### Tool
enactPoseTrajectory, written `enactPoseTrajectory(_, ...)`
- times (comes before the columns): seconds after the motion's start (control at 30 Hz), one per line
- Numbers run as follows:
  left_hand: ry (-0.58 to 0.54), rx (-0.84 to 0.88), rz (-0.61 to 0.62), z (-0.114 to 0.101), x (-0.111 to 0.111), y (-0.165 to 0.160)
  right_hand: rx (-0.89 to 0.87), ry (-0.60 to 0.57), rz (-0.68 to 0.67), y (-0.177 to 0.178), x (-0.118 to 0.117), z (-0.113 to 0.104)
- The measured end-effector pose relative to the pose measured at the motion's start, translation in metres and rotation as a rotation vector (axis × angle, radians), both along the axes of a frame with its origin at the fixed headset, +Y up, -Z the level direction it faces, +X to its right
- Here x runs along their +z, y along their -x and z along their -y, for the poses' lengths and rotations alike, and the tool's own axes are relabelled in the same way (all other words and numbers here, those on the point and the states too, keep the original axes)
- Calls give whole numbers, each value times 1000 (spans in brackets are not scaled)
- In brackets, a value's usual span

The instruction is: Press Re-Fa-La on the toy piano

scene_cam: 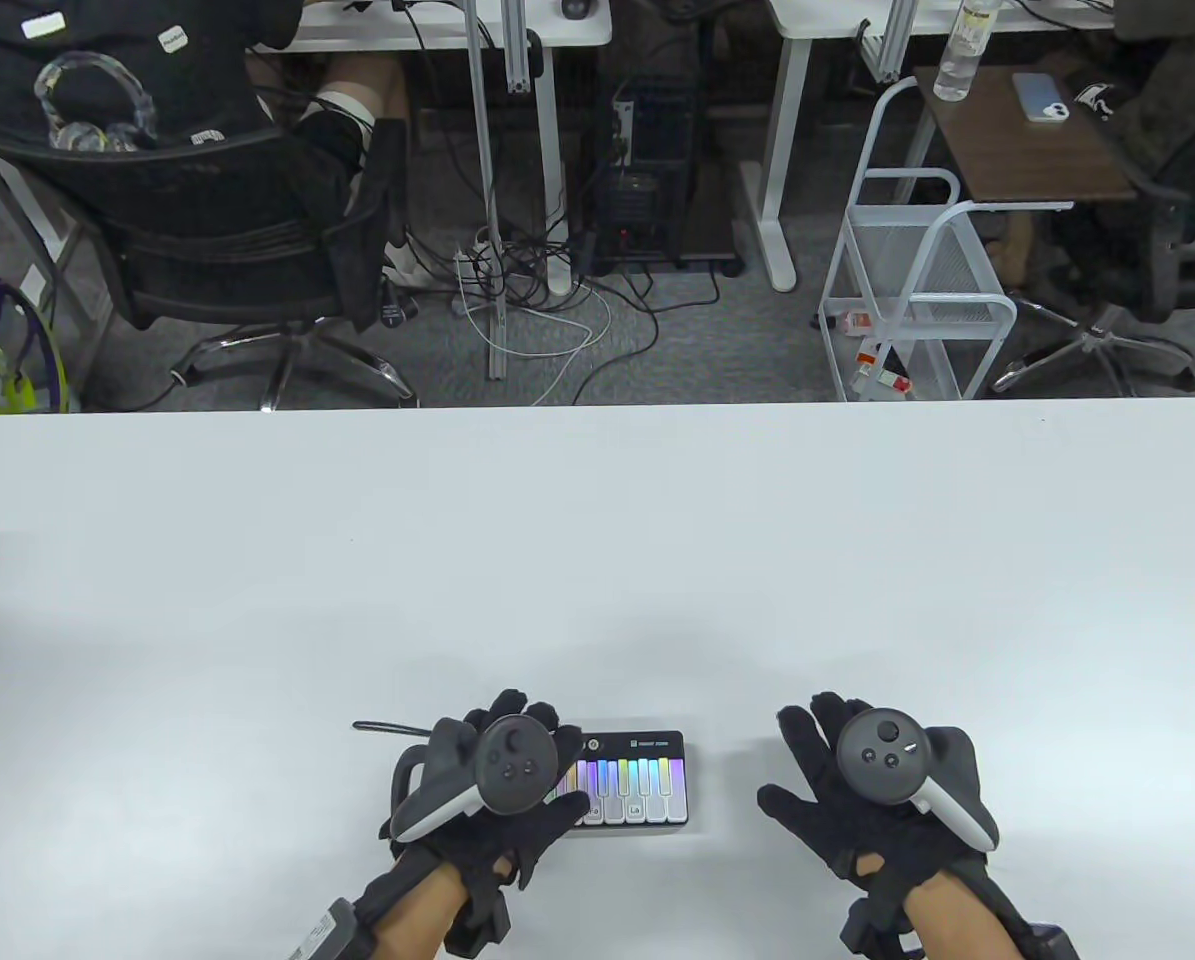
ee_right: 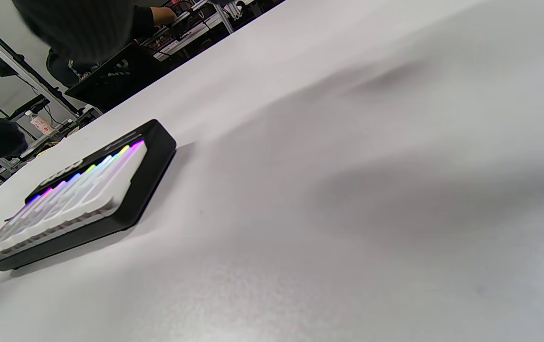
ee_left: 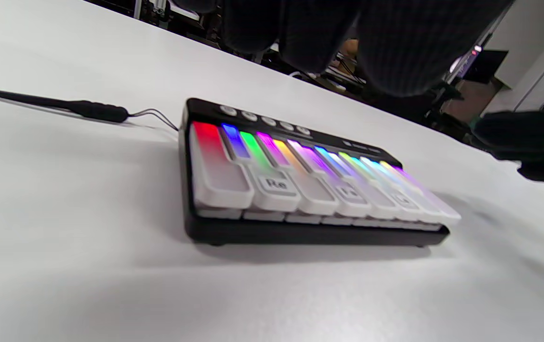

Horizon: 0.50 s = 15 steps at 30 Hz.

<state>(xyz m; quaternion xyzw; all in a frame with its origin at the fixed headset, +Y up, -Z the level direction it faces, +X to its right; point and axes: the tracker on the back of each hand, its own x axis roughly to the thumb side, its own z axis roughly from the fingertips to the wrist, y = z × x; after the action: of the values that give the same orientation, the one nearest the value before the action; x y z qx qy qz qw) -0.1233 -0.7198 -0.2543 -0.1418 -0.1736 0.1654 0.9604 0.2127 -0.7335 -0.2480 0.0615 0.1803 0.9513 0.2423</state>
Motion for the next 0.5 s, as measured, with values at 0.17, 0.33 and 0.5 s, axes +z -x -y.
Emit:
enactPoseTrajectory(0.17, 10, 30, -50, 8, -6, 15, 4, 3, 1, 0, 0, 0)
enactPoseTrajectory(0.33, 24, 34, -75, 16, -11, 21, 2, 8, 6, 0, 0, 0)
enactPoseTrajectory(0.5, 30, 29, -90, 19, -12, 25, 4, 11, 3, 0, 0, 1)
